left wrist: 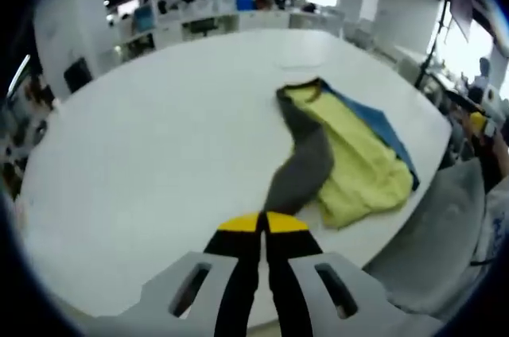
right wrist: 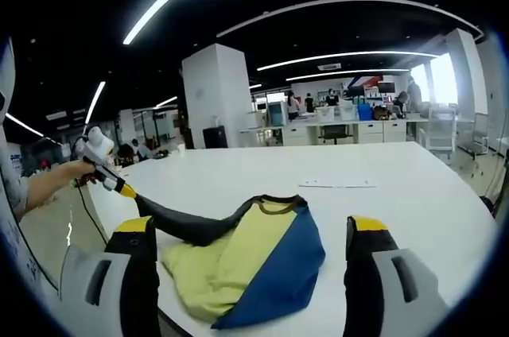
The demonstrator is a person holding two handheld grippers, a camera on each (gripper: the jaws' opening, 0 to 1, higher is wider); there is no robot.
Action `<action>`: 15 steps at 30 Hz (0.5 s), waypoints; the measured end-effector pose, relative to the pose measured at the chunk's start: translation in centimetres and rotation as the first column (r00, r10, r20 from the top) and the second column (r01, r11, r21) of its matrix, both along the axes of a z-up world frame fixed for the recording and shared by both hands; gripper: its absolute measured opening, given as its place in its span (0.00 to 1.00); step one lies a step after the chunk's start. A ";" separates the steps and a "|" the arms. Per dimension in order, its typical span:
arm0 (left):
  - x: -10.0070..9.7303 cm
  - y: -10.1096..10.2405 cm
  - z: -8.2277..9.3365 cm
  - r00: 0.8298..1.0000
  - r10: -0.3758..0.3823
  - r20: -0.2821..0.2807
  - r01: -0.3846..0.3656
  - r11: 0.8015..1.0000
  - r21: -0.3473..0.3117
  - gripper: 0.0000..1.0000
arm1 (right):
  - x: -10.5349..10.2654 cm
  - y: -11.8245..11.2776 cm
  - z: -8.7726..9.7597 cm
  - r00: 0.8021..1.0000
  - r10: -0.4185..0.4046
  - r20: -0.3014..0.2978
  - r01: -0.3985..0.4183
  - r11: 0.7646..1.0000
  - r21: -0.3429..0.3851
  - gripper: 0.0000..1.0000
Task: Fold the garment on the visible template until the final outline fits inside the template.
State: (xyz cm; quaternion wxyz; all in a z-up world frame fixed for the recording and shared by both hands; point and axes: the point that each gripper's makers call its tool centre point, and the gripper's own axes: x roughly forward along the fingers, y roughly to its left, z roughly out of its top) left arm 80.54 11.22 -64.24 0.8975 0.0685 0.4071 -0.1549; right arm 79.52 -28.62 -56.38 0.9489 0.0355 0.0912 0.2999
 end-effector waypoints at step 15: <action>1.2 7.0 -2.0 0.993 0.092 -0.076 -0.083 0.991 0.107 0.00 | 0.0 0.0 -0.1 1.000 -0.014 0.002 0.014 1.000 -0.016 0.98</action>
